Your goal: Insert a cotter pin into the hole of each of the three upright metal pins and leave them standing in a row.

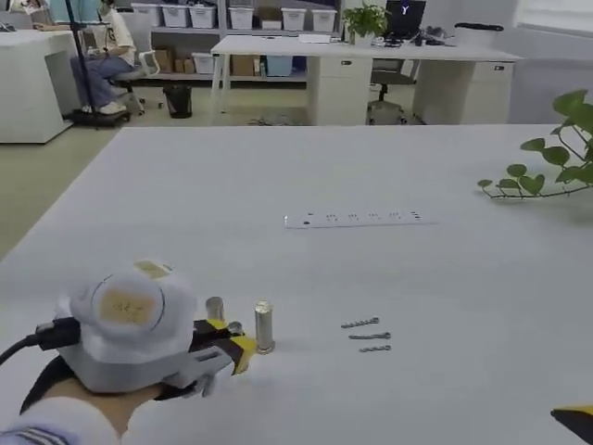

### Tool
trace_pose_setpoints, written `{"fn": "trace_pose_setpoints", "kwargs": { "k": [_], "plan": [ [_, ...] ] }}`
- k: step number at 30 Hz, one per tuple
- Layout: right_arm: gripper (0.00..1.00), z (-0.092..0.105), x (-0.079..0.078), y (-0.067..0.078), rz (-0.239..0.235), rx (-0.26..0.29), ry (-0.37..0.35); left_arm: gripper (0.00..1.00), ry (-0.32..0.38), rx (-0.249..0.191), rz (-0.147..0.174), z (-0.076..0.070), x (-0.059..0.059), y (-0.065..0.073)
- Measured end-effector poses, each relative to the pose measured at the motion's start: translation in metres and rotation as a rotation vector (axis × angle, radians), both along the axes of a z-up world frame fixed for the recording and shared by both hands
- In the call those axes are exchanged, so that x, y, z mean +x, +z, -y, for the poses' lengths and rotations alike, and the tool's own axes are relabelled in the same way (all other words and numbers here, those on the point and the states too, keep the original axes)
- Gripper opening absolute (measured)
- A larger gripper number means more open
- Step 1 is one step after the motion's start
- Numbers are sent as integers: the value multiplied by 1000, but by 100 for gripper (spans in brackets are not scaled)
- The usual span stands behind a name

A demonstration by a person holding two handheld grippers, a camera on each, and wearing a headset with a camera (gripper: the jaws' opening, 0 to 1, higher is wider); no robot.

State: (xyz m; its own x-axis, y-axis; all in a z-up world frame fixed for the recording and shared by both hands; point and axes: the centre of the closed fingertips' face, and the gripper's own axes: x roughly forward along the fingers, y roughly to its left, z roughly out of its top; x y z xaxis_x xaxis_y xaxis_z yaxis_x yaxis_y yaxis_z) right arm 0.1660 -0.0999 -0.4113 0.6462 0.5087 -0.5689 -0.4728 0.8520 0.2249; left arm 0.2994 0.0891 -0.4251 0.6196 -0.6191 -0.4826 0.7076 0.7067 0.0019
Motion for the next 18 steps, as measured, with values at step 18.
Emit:
{"fn": "trace_pose_setpoints", "kwargs": {
  "k": [18],
  "plan": [
    [87,-25,1,5,-3,-5,88,5,-205,-35,29,6,-53,17]
  ]
}}
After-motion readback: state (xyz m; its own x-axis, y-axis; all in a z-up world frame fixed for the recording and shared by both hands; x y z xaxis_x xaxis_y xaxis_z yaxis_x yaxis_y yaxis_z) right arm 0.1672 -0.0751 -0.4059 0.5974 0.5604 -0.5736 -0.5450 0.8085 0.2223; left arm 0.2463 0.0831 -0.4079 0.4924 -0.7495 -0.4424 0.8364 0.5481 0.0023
